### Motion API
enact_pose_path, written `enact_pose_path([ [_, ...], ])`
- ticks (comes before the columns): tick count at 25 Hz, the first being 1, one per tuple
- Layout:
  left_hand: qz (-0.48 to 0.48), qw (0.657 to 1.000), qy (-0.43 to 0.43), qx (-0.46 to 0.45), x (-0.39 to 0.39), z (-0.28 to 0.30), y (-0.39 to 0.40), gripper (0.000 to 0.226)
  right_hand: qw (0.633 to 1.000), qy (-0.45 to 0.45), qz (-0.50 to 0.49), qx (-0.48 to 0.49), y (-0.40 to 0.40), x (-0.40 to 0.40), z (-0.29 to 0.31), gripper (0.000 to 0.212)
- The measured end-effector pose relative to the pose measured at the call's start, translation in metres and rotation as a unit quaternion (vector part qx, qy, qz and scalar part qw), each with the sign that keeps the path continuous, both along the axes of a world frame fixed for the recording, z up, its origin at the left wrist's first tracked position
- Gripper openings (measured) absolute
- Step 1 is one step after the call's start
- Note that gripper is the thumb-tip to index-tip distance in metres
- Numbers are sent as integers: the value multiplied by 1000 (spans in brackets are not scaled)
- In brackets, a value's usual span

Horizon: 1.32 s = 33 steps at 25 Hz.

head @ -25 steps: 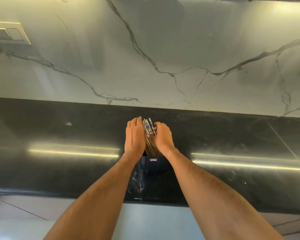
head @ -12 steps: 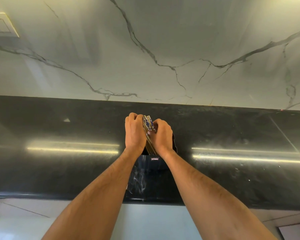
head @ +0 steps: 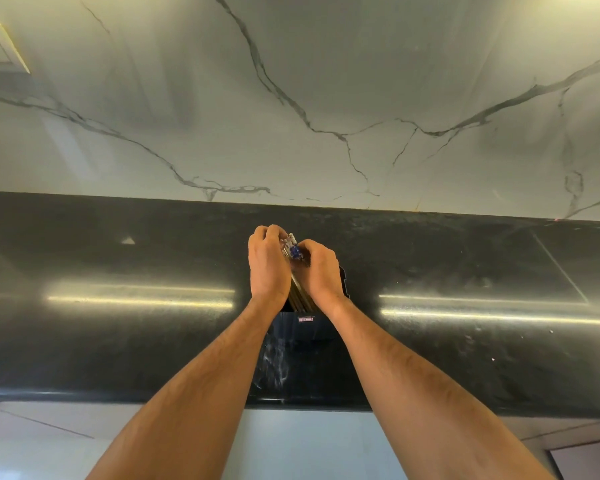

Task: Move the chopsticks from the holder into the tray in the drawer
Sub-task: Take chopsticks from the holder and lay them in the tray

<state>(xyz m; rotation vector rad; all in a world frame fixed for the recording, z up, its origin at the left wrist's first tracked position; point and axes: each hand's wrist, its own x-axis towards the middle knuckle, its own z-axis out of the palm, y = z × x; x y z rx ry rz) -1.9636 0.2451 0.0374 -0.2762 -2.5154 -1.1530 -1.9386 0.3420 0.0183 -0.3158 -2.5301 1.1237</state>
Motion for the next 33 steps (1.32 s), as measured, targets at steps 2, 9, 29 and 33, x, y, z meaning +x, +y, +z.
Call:
enact_pose_path([
  [2,0,1000,0,14,0,0,1,19,1000,-12,12,-8,1,0,3,9],
  [9,-21,997,4,73,-2,-2,-4,27,997,-54,28,-37,2,-2,10,9],
  [29,-208,961,-74,164,43,32,8,24,960,159,-12,-229,3,32,112,12],
  [33,-245,935,-116,228,59,59,10,16,942,179,11,-285,2,54,147,12],
])
